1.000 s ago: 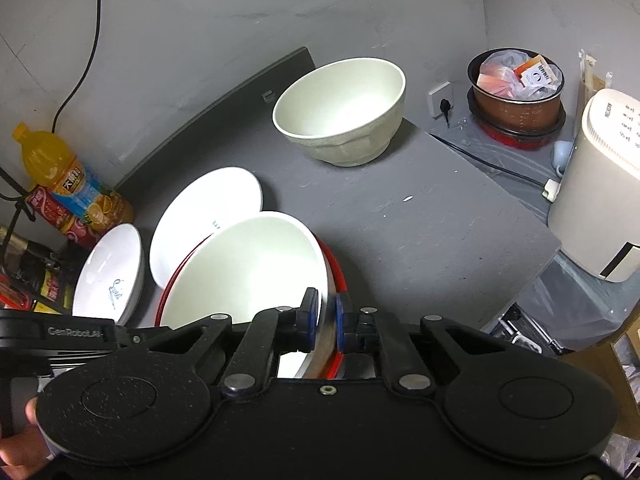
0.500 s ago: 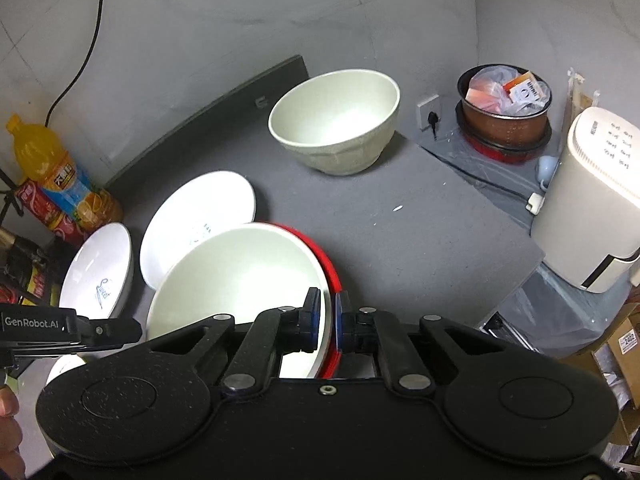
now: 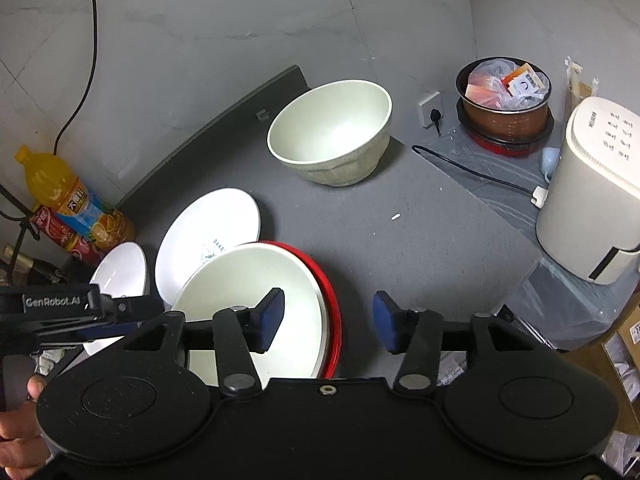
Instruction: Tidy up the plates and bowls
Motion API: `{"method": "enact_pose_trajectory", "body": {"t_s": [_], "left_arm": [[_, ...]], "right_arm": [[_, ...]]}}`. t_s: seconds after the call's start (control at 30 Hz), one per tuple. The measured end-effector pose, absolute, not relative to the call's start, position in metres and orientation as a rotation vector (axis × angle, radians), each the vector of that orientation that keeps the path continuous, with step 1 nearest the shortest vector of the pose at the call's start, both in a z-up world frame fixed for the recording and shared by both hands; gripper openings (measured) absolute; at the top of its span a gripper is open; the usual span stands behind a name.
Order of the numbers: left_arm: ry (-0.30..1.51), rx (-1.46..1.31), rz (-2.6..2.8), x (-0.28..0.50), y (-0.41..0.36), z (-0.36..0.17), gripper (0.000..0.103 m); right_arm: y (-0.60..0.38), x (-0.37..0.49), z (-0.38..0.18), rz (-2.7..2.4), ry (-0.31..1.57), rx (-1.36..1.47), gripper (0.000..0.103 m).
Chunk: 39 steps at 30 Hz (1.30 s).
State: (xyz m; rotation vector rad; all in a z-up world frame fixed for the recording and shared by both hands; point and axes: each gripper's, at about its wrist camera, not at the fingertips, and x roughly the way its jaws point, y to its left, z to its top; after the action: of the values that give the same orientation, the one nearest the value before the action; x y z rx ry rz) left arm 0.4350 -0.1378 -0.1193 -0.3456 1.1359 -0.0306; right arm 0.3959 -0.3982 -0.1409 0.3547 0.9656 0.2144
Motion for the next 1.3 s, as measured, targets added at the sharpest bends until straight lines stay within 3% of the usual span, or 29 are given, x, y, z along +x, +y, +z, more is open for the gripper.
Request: {"method": "enact_pose_trajectory", "body": {"t_s": [0.07, 0.2, 1.0, 1.3], "left_arm": [[1.131, -0.345, -0.029, 0.441, -0.142, -0.119, 0.053], [1.126, -0.346, -0.027, 0.455, -0.150, -0.119, 0.057], [1.079, -0.405, 0.028, 0.571, -0.190, -0.141, 0.058], [1.110, -0.448, 0.047, 0.608, -0.206, -0.163, 0.056]], "right_arm": [[-0.403, 0.401, -0.141, 0.215, 0.965, 0.355, 0.061], [-0.412, 0.414, -0.140, 0.225, 0.951, 0.345, 0.067], [-0.458, 0.512, -0.170, 0.232, 0.947, 0.419, 0.065], [-0.463, 0.548, -0.192, 0.217, 0.984, 0.494, 0.056]]}}
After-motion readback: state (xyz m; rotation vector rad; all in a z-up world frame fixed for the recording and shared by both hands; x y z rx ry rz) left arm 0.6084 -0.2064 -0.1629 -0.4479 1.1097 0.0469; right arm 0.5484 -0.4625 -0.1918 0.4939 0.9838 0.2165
